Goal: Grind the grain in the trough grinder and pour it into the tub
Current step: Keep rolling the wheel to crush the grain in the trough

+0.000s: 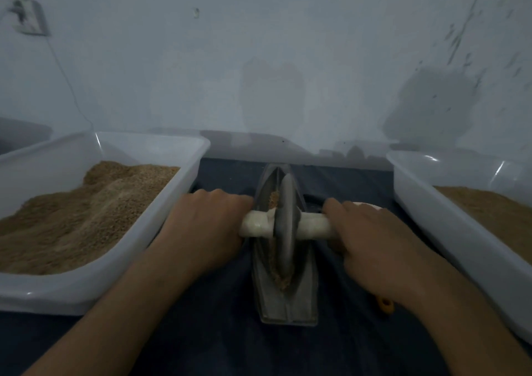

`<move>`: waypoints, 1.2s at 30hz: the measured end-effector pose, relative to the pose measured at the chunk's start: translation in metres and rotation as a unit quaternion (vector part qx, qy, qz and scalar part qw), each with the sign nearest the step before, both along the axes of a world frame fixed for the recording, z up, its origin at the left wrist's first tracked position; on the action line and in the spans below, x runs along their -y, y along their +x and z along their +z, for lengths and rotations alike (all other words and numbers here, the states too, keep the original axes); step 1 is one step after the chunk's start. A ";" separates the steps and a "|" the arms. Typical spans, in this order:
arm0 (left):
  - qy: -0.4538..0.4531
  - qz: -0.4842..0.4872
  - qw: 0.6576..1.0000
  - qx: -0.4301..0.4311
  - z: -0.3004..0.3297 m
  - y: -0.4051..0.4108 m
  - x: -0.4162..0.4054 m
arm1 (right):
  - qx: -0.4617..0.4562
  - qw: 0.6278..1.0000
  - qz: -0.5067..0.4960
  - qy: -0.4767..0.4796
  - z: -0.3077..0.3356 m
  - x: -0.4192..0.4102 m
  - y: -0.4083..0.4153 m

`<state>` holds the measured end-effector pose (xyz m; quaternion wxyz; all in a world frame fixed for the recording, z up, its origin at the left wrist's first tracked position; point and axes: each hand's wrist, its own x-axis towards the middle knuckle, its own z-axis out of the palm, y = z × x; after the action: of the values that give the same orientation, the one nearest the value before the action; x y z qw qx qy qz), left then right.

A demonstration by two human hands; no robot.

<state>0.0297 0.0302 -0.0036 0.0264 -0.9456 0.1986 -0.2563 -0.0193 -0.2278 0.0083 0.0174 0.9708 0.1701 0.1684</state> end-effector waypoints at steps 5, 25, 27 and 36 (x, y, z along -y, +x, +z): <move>-0.023 0.042 0.999 0.013 -0.007 0.020 0.008 | 0.056 0.998 -0.033 -0.018 -0.004 -0.011 0.027; -0.007 0.107 0.994 -0.020 0.003 0.050 0.024 | -0.030 0.990 -0.112 -0.076 0.018 -0.018 0.099; 0.010 0.119 0.993 -0.006 0.010 0.062 0.030 | -0.030 0.991 -0.124 -0.039 0.014 -0.018 0.113; -0.009 0.028 1.000 -0.009 -0.008 0.002 0.005 | 0.156 0.984 0.020 -0.087 -0.010 0.001 0.056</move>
<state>0.0319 0.0254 -0.0112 0.0228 -0.9534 0.1697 -0.2485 0.0372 -0.2287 -0.0013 0.1244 0.9238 0.1985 0.3029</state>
